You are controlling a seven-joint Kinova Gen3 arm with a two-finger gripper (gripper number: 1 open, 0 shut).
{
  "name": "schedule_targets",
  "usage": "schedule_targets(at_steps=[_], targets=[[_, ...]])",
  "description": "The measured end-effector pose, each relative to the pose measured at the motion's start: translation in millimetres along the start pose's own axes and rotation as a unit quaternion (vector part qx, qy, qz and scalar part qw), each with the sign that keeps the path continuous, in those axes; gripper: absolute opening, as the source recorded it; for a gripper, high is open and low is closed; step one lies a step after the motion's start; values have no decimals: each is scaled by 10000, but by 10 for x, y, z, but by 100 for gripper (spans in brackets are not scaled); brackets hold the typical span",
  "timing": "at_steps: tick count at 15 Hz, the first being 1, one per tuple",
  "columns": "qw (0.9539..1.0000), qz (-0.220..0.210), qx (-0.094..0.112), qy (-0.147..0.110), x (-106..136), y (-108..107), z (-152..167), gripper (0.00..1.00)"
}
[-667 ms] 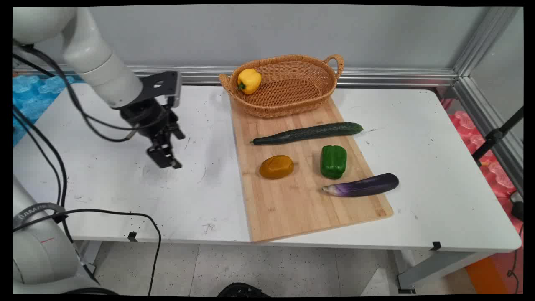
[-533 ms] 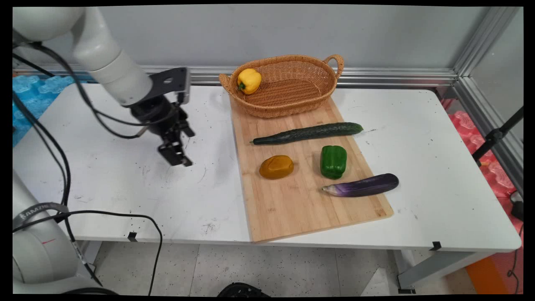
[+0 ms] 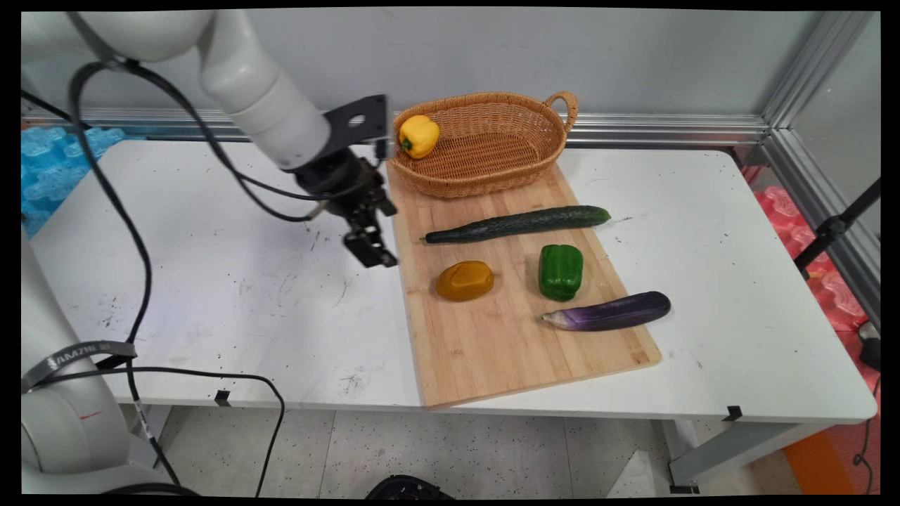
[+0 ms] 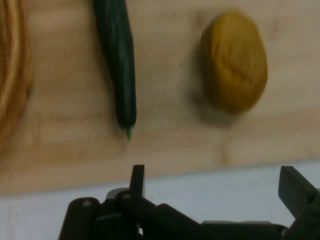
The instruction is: Pick up the potato from the cutting board
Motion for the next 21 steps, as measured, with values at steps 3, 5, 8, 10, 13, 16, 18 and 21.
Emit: schedule_targets(at_steps=[3,5,8,10,13,16,18,21], targets=[[9998,24,75,166,227,79,145,100],[9996,27,116,238,322,125,247,100],[9993,36,151,339,434,190,413,100],[9991,29,153,394,490,230,530,100],[9989,-14,146,448,547,277,696,100],[9988,-88,138,468,576,314,850,100],[9987,-155,150,458,574,319,935,100],[9986,-255,162,425,558,320,1028,100]])
